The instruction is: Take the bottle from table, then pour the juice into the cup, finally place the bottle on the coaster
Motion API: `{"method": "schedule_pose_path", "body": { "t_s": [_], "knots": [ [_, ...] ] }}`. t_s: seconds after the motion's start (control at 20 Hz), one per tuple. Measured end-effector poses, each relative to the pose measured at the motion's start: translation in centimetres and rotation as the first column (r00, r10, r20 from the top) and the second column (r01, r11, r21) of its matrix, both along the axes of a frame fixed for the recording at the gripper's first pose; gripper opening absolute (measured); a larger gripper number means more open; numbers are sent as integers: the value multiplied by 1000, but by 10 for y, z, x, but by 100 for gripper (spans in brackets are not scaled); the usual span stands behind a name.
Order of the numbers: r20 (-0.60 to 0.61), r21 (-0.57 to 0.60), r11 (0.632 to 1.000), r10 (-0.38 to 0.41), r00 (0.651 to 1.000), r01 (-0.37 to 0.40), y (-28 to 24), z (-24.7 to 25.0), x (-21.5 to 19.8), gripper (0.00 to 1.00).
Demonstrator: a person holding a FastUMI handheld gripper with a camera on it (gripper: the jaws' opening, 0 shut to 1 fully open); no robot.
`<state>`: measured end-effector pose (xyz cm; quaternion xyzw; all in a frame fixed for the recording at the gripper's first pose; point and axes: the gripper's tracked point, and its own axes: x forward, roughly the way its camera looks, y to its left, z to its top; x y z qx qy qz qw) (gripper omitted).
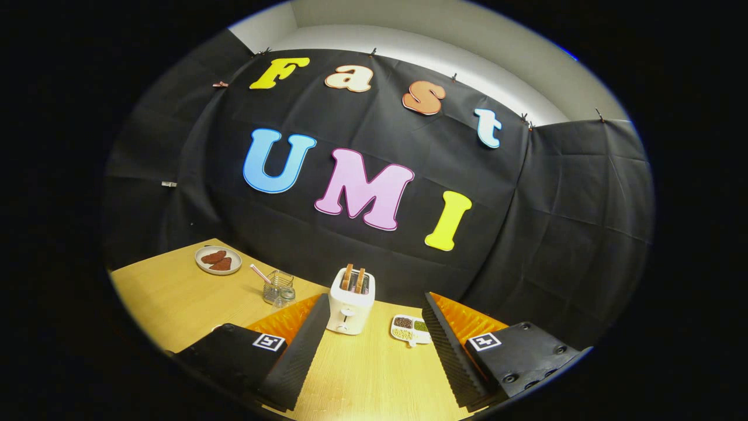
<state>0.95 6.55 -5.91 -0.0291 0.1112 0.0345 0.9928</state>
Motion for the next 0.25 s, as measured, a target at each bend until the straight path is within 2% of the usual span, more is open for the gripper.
{"method": "schedule_pose_path", "body": {
  "t_s": [0.25],
  "knots": [
    [-10, -12, 1000, 6, 1000, -7, 1, -4, 4, 97]
  ]
}}
